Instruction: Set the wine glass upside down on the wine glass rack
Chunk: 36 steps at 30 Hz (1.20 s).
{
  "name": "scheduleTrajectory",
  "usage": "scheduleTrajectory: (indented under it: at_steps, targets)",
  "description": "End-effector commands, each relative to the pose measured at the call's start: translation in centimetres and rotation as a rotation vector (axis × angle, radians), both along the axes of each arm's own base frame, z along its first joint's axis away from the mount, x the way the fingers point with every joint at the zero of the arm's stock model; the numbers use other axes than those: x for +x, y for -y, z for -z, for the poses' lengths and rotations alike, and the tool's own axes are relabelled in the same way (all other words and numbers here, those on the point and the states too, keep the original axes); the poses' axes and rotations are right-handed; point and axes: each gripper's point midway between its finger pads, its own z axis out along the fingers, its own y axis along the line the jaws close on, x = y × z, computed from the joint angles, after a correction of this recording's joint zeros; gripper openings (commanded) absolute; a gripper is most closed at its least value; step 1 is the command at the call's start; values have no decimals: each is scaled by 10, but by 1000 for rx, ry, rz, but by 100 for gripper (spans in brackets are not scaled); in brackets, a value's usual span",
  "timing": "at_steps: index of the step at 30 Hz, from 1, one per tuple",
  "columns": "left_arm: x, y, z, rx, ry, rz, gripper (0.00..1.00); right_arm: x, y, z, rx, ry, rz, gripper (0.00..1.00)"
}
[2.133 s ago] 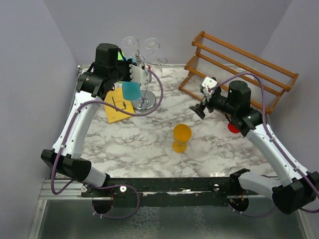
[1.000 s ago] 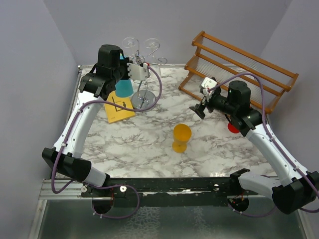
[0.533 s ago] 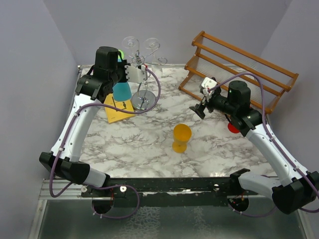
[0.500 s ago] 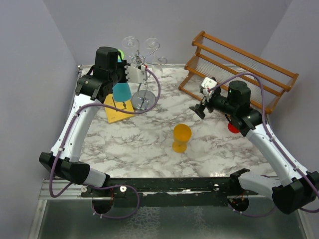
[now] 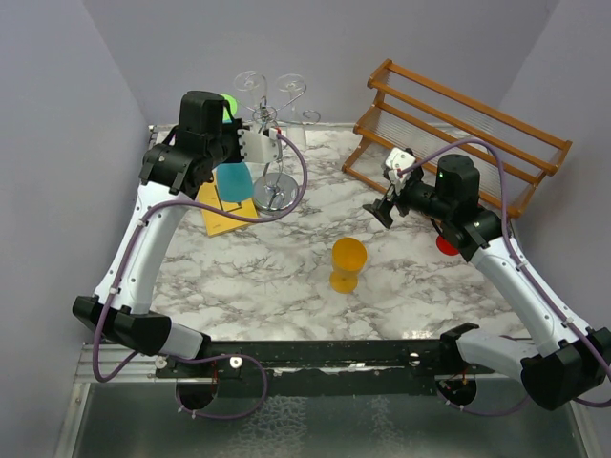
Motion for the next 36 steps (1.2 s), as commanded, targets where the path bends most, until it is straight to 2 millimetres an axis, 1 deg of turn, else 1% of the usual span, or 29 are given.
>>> scheduleTrajectory:
  at_steps: [1, 8, 17, 20, 26, 36]
  targets:
    - [-10, 10, -16, -45, 24, 56, 0, 1, -1, 1, -7, 4, -6, 97]
    - [-7, 20, -15, -61, 17, 92, 0, 1, -2, 2, -7, 0, -8, 97]
    - [-3, 32, -2, -63, -9, 127, 0, -1, -2, 5, -10, -4, -17, 97]
    - [-2, 33, 2, -57, -21, 128, 0, 1, -2, 4, -12, -6, -10, 97]
    - [-4, 33, 11, -45, -44, 128, 5, 1, -2, 6, -15, -7, -11, 97]
    - [-5, 32, 29, -15, -79, 123, 7, 0, -2, 6, -15, -4, -16, 97]
